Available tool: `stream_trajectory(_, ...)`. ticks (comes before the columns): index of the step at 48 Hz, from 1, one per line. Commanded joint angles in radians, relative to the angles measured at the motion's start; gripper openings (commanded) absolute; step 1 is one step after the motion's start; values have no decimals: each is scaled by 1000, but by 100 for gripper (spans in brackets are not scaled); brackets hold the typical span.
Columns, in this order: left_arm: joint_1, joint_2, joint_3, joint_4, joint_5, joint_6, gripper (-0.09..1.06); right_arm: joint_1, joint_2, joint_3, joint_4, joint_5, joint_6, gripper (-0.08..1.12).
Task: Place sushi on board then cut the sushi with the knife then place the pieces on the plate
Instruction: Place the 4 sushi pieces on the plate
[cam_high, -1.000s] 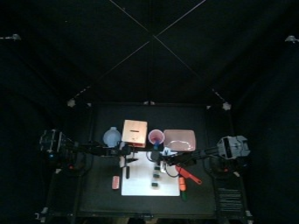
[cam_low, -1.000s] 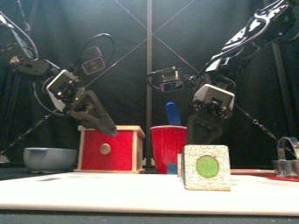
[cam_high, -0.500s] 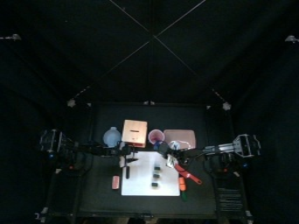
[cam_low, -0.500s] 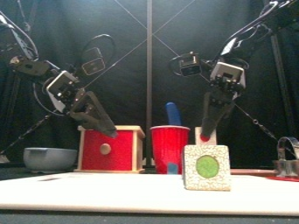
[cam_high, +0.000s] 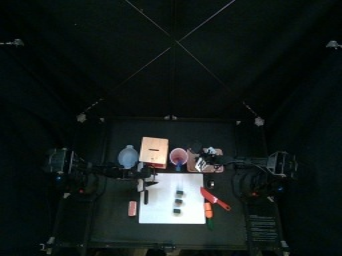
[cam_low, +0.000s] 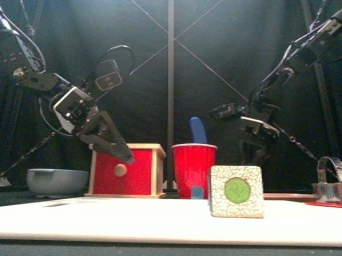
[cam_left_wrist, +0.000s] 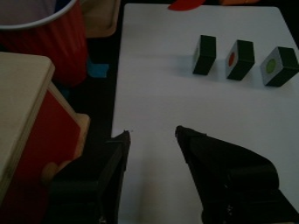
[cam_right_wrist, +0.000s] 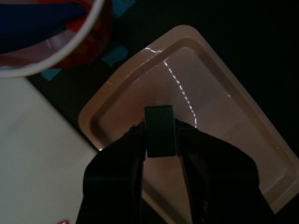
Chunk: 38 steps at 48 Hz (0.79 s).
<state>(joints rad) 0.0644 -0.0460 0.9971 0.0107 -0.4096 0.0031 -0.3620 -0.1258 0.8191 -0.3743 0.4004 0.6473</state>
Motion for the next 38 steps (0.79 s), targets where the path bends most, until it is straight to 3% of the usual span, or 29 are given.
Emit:
stream_trajectory(1,2,-5,-21,-2,-8,-2,84,-20,18,-17,-2,-29,-2,67)
stream_trajectory(9,2,-5,-21,0,-8,-2,84,-21,35,-21,-2,-29,-2,75)
stream_trajectory(21,2,-5,-23,0,-8,-2,84,11,-63,-25,5,34,-3,80)
stream_trajectory(29,2,-5,-25,0,-8,-2,83,137,-132,-31,28,44,-3,80)
stream_trajectory(38,2,-5,-25,0,-8,-2,83,333,-120,-75,67,-20,2,80)
